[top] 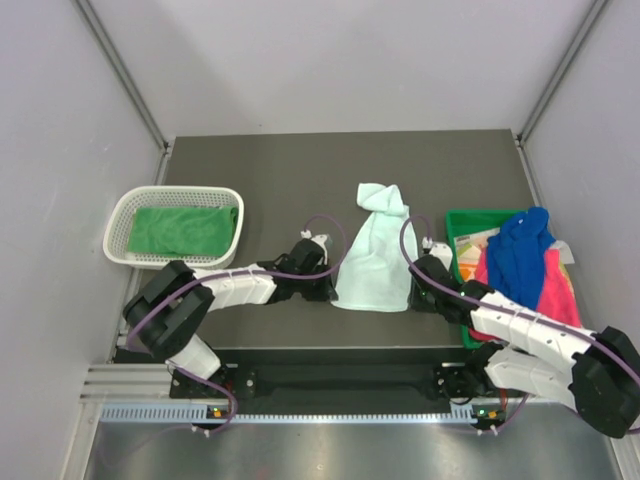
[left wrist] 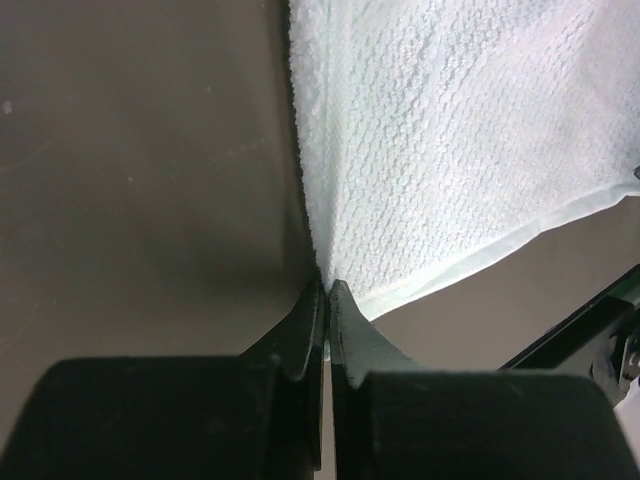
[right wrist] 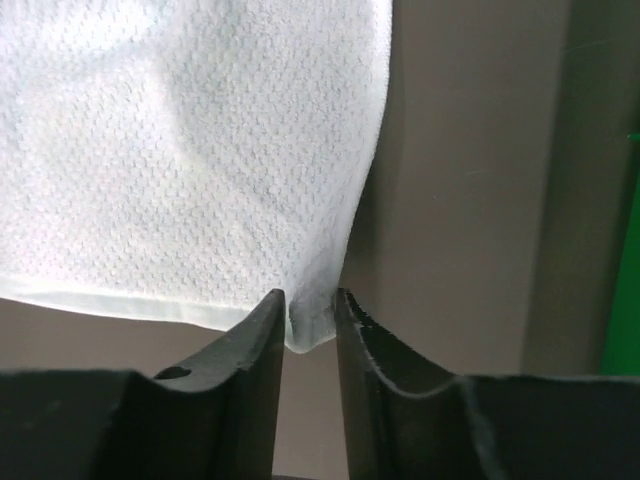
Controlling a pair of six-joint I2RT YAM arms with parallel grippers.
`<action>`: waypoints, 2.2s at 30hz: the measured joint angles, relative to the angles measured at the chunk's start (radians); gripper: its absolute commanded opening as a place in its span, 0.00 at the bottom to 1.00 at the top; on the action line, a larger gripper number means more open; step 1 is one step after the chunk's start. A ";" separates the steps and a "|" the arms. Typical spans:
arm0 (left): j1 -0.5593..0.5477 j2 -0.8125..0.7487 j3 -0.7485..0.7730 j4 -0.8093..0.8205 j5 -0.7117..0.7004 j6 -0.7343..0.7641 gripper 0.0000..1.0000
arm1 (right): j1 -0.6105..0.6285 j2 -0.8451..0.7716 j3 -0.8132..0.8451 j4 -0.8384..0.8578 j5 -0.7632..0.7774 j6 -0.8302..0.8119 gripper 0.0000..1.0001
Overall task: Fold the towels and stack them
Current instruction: Flatten out the crumpled towel
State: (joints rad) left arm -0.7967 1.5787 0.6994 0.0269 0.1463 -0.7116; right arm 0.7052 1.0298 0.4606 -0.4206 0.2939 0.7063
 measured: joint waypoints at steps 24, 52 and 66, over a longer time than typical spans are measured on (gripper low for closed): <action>0.000 -0.115 -0.090 -0.056 -0.035 -0.019 0.00 | 0.068 0.064 -0.025 0.065 0.005 0.045 0.27; -0.031 -0.634 0.578 -0.394 0.055 0.106 0.00 | 0.126 -0.235 0.845 -0.278 -0.043 -0.323 0.00; -0.031 -0.680 0.674 -0.362 -0.105 0.087 0.00 | 0.126 -0.122 1.091 -0.266 -0.061 -0.387 0.00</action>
State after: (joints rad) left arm -0.8276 0.8989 1.3739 -0.3355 0.0414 -0.6243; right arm 0.8314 0.9081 1.5513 -0.6861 0.2325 0.3195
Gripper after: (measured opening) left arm 0.026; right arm 0.011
